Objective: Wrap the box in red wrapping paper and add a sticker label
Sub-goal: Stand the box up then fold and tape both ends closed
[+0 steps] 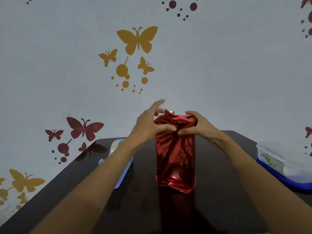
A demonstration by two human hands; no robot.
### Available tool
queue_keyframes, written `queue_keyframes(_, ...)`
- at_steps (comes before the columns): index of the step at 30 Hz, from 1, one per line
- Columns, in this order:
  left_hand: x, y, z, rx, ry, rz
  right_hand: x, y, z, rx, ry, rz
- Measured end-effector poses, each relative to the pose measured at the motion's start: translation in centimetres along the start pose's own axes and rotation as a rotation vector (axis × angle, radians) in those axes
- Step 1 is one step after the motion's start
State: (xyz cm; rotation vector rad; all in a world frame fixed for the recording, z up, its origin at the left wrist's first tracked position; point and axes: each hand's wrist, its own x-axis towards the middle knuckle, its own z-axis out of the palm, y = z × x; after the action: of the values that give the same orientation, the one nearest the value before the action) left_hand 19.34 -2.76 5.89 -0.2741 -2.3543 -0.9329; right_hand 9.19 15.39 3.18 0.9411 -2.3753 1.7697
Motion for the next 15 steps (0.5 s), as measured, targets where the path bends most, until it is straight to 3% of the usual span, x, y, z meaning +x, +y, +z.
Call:
queue_keyframes(3, 3.2, 2.0, -1.9, -0.050, -0.150, 0.088, 0.4, -0.1, 0.2, -0.033, -0.054, 0.000)
queue_keyframes(7, 6.1, 3.5, -4.5, -0.336, 0.065, 0.086, 0.6, 0.3, -0.1, -0.023, -0.077, 0.001)
queue_keyframes(9, 6.4, 3.5, -5.2, -0.143, -0.178, 0.118, 0.7, 0.5, -0.1, -0.025, -0.091, 0.009)
queue_keyframes(11, 6.1, 3.7, -4.4, 0.294, -0.523, 0.113, 0.7, 0.5, -0.3, -0.041, -0.101, 0.006)
queue_keyframes(12, 6.2, 3.9, -4.0, 0.424, -0.568, 0.140, 0.8, 0.4, -0.3, -0.037, -0.110, 0.005)
queue_keyframes(13, 6.4, 4.2, -3.8, 0.406, -0.515, 0.186, 0.7, 0.2, -0.2, -0.025, -0.122, 0.009)
queue_keyframes(15, 6.8, 5.0, -4.3, 0.074, -0.264, 0.194, 0.7, 0.2, -0.3, -0.012, -0.148, 0.007)
